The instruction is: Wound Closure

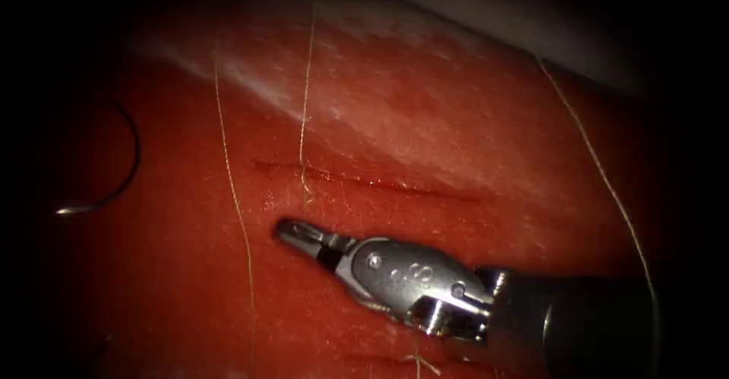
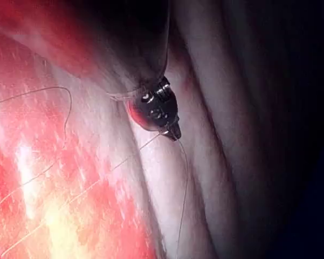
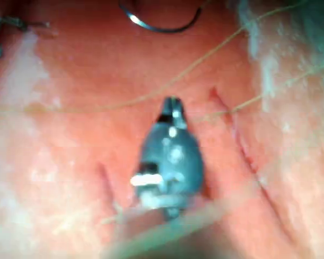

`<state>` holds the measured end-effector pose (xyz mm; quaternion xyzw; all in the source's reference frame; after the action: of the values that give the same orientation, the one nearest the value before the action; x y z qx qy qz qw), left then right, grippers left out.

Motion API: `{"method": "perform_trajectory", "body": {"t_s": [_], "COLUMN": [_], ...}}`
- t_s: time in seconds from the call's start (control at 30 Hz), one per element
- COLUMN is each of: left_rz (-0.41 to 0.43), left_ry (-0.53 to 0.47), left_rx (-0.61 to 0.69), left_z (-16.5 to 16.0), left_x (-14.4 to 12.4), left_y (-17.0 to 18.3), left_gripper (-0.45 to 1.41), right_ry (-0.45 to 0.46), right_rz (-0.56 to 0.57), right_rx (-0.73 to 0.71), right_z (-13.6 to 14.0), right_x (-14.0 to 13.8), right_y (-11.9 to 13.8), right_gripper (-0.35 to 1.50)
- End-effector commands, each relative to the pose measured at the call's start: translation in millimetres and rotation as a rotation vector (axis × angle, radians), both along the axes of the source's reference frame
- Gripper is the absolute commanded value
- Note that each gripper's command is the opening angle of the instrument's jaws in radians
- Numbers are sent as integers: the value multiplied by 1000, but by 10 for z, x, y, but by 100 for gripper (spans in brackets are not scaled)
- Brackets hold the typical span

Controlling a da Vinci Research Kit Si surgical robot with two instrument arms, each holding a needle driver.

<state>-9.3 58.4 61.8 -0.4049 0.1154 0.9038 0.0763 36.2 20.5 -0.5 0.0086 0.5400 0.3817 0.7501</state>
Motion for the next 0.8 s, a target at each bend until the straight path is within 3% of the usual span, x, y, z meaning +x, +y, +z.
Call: {"method": "perform_trajectory", "body": {"t_s": [0.03,0.57,0.8], "left_rz": [2,-18,-22], "left_ry": [1,36,50], "left_rx": [-3,-30,-43], "left_z": [8,50,75], "left_x": [-5,-12,1], "left_y": [4,24,26], "left_gripper": [-35,-35,-35], "right_ry": [3,-4,-12], "right_rz": [-1,-24,-46], "right_rx": [-1,0,6], "right_z": [1,-5,-3], "right_x": [9,13,15], "right_y": [-4,-30,-40], "right_gripper": [-35,-35,-35]}}
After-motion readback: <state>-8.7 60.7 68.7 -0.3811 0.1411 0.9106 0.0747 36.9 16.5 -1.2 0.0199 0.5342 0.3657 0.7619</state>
